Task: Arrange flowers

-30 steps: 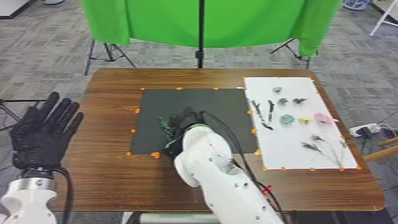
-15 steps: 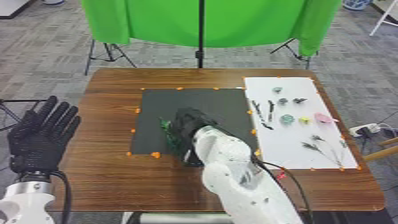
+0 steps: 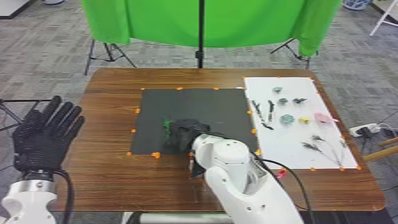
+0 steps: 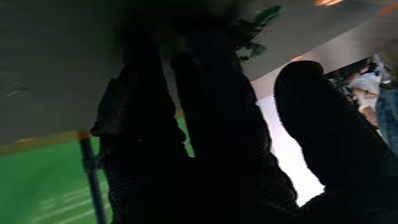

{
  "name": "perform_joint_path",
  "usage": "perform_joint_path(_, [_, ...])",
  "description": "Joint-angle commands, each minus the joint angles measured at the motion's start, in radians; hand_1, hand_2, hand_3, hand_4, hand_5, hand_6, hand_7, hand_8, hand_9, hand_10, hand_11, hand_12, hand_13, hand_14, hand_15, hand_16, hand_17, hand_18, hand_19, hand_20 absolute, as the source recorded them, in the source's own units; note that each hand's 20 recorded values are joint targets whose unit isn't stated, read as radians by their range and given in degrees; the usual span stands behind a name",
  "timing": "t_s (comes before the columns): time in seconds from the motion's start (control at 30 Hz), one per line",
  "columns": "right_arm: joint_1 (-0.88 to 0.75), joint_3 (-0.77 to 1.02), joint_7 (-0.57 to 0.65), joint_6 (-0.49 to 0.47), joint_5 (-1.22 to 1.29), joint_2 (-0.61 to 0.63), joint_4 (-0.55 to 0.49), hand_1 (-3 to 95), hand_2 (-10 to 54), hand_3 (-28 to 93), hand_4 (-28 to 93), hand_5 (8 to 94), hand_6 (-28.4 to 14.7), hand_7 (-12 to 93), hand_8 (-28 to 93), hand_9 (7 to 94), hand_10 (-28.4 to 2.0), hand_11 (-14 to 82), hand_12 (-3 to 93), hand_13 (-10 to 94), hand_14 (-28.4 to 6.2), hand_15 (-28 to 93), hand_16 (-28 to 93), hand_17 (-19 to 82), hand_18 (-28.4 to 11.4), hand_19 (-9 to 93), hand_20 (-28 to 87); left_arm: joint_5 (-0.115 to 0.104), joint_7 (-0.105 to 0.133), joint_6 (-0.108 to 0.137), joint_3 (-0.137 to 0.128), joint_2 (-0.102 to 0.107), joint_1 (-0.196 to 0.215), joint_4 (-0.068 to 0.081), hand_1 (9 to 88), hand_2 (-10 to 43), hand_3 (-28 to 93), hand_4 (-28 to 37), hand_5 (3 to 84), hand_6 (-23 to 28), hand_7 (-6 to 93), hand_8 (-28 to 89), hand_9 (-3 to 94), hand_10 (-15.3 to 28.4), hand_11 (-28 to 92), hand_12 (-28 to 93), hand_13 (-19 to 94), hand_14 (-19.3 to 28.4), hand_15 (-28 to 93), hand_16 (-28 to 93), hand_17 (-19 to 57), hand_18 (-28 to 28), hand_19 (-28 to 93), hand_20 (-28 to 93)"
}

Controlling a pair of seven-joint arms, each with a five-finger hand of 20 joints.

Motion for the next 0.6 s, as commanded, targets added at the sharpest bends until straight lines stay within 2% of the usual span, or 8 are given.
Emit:
perform_joint_path(0.03, [-0.041,-0.034,0.037,-0.020,0.077,-0.033,0.014,26.5,10.9,82,-18,75.3,-6.2,9,-11,50.7,-15.9,5.9,9.0,40,-19.3,52,16,20,-23.5,81,46,-0.009,-0.022,-0.008,0.016,0.003,-0.008,0.009,27.2,9.5,79,-28.3,43.4,7.1,7.3,-8,37.7,13.3,13,9,31,12.4,13,-1,-4.5,12.3,27,11])
perform_joint_path(0.3, [-0.036,-0.024,0.025,-0.026,0.066,-0.057,0.037,26.5,11.1,82,-18,75.0,-6.3,9,-11,48.1,-16.6,5.1,8.5,40,-19.4,52,16,21,-23.3,80,46,-0.010,-0.027,-0.004,0.024,0.008,-0.017,0.014,27.2,9.6,79,-28.3,43.4,7.2,7.3,-8,37.8,13.3,13,9,31,12.3,13,-1,-4.5,12.3,27,11])
perform_joint_path(0.4, [-0.042,-0.022,-0.009,-0.021,0.037,-0.056,0.037,26.6,11.3,82,-18,75.1,-6.3,10,-11,47.8,-15.7,5.3,8.3,40,-19.3,51,16,21,-23.2,80,46,-0.011,-0.028,-0.005,0.024,0.005,-0.017,0.014,27.3,9.6,79,-28.3,43.4,7.2,7.3,-8,37.8,13.3,13,9,31,12.3,14,-1,-4.5,12.3,27,11])
perform_joint_path(0.6, [-0.040,-0.018,0.028,-0.024,0.070,-0.049,0.024,26.8,12.0,83,-18,75.9,-5.6,11,-11,46.2,-14.6,5.2,8.2,40,-18.6,48,15,21,-23.0,80,46,-0.013,-0.023,-0.009,0.020,-0.005,-0.002,0.012,27.2,9.5,79,-28.3,43.5,7.2,7.4,-8,37.9,13.2,13,9,31,12.2,14,-1,-4.5,12.3,27,11])
